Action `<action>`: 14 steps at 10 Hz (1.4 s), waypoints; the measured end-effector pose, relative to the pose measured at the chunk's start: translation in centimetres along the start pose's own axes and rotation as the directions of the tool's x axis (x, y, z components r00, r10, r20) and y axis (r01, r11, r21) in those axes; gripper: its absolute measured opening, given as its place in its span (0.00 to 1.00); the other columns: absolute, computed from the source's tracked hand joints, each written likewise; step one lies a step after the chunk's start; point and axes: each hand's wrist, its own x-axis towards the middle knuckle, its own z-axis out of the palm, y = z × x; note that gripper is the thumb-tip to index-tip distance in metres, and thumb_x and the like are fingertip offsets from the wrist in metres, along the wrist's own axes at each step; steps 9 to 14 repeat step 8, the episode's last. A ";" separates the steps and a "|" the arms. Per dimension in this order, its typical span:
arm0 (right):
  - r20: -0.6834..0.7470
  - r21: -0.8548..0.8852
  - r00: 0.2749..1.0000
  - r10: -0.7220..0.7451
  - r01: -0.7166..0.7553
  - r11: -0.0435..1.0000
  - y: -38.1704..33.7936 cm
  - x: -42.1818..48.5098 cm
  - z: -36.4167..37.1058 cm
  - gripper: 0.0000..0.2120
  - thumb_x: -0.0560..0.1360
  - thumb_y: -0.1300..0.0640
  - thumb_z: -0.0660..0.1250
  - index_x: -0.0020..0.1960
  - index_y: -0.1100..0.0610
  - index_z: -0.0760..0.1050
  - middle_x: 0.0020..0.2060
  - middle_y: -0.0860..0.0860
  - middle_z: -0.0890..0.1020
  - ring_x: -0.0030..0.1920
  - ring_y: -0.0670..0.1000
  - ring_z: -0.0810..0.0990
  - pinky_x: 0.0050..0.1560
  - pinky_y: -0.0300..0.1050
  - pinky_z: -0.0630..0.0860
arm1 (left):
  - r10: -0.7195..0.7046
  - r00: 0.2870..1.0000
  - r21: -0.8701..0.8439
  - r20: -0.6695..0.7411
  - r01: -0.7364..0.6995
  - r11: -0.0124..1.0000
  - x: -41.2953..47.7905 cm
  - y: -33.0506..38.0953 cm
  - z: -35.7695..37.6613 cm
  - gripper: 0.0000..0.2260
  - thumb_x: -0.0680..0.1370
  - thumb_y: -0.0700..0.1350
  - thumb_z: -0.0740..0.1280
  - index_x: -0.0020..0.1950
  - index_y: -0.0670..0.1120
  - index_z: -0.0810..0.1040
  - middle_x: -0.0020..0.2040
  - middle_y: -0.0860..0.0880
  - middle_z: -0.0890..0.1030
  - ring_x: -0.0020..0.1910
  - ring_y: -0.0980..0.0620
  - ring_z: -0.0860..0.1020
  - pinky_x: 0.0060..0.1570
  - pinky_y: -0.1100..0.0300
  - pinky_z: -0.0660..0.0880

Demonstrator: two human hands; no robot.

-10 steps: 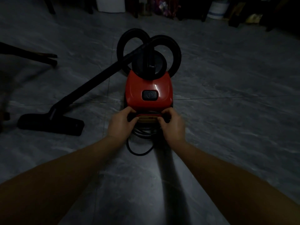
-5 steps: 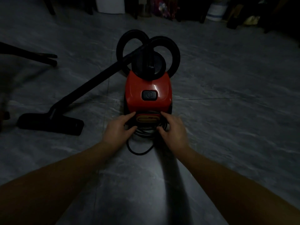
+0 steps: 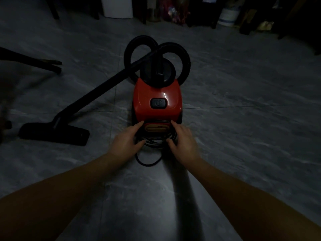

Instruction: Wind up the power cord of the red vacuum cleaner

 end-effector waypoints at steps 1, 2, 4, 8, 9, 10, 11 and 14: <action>-0.019 0.028 1.000 -0.014 0.014 1.000 0.1 -0.3 -0.4 0.28 0.79 0.52 0.65 0.77 0.53 0.62 0.72 0.49 0.70 0.71 0.48 0.69 0.71 0.45 0.68 | 0.033 0.999 0.023 -0.035 -0.033 0.999 -0.3 0.1 -0.3 0.29 0.76 0.50 0.70 0.76 0.48 0.67 0.66 0.44 0.79 0.58 0.47 0.81 0.58 0.53 0.78; 0.025 0.005 0.999 -0.028 0.028 1.000 0.5 -0.9 -0.5 0.29 0.80 0.51 0.64 0.78 0.53 0.61 0.73 0.50 0.69 0.71 0.47 0.68 0.70 0.41 0.66 | 0.065 0.996 0.062 -0.061 -0.061 0.996 -0.8 -0.3 -0.2 0.29 0.76 0.52 0.67 0.75 0.44 0.69 0.64 0.43 0.80 0.57 0.46 0.82 0.58 0.56 0.77; 0.012 0.005 0.999 -0.030 0.030 1.000 0.3 -0.8 -0.5 0.29 0.80 0.51 0.64 0.78 0.54 0.61 0.73 0.50 0.69 0.71 0.48 0.69 0.71 0.41 0.66 | -0.007 0.999 0.071 -0.054 0.011 0.997 -0.7 0.9 -0.4 0.25 0.79 0.49 0.67 0.76 0.46 0.67 0.66 0.43 0.79 0.60 0.44 0.80 0.59 0.55 0.75; 0.222 -0.247 0.975 -0.005 0.061 0.967 -2.5 1.0 -5.6 0.26 0.80 0.45 0.60 0.75 0.54 0.65 0.69 0.53 0.73 0.65 0.55 0.75 0.64 0.51 0.73 | 0.137 0.986 0.532 0.097 -0.168 0.830 1.8 4.4 -7.1 0.26 0.77 0.63 0.50 0.56 0.47 0.78 0.51 0.45 0.82 0.50 0.42 0.80 0.49 0.50 0.76; 0.222 -0.247 0.975 -0.005 0.061 0.967 -2.5 1.0 -5.6 0.26 0.80 0.45 0.60 0.75 0.54 0.65 0.69 0.53 0.73 0.65 0.55 0.75 0.64 0.51 0.73 | 0.137 0.986 0.532 0.097 -0.168 0.830 1.8 4.4 -7.1 0.26 0.77 0.63 0.50 0.56 0.47 0.78 0.51 0.45 0.82 0.50 0.42 0.80 0.49 0.50 0.76; 0.222 -0.247 0.975 -0.005 0.061 0.967 -2.5 1.0 -5.6 0.26 0.80 0.45 0.60 0.75 0.54 0.65 0.69 0.53 0.73 0.65 0.55 0.75 0.64 0.51 0.73 | 0.137 0.986 0.532 0.097 -0.168 0.830 1.8 4.4 -7.1 0.26 0.77 0.63 0.50 0.56 0.47 0.78 0.51 0.45 0.82 0.50 0.42 0.80 0.49 0.50 0.76; 0.222 -0.247 0.975 -0.005 0.061 0.967 -2.5 1.0 -5.6 0.26 0.80 0.45 0.60 0.75 0.54 0.65 0.69 0.53 0.73 0.65 0.55 0.75 0.64 0.51 0.73 | 0.137 0.986 0.532 0.097 -0.168 0.830 1.8 4.4 -7.1 0.26 0.77 0.63 0.50 0.56 0.47 0.78 0.51 0.45 0.82 0.50 0.42 0.80 0.49 0.50 0.76; 0.222 -0.247 0.975 -0.005 0.061 0.967 -2.5 1.0 -5.6 0.26 0.80 0.45 0.60 0.75 0.54 0.65 0.69 0.53 0.73 0.65 0.55 0.75 0.64 0.51 0.73 | 0.137 0.986 0.532 0.097 -0.168 0.830 1.8 4.4 -7.1 0.26 0.77 0.63 0.50 0.56 0.47 0.78 0.51 0.45 0.82 0.50 0.42 0.80 0.49 0.50 0.76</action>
